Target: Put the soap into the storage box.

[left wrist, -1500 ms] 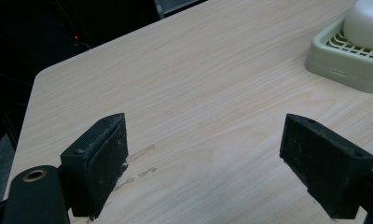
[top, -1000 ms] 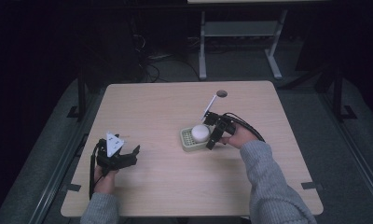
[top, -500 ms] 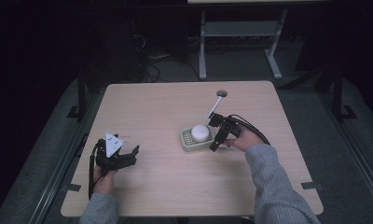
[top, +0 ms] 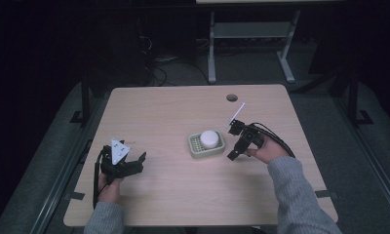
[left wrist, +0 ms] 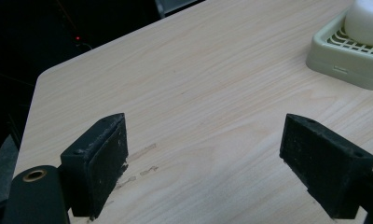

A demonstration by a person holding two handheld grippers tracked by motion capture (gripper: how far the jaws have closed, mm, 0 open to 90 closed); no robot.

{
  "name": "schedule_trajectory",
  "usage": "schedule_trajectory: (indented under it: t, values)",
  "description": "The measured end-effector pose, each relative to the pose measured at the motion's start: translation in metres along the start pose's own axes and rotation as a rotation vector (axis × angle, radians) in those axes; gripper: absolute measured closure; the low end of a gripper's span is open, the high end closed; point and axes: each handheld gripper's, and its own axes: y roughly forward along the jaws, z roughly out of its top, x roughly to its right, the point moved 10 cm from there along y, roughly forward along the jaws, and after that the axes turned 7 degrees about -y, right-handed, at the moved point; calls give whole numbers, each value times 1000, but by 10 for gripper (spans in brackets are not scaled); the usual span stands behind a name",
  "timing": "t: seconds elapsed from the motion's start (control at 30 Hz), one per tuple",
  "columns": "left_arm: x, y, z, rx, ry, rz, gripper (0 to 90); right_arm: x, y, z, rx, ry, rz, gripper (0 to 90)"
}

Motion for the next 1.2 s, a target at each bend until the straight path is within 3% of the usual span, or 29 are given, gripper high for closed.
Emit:
schedule_trajectory:
  t: [0.73,1.2]
  values:
    - [1,0,0,-3,11,0,148,-7,-10,-46,40,48,-28,320]
    - [3,1,0,-3,11,-2,149,-14,-13,-66,73,62,-41,320]
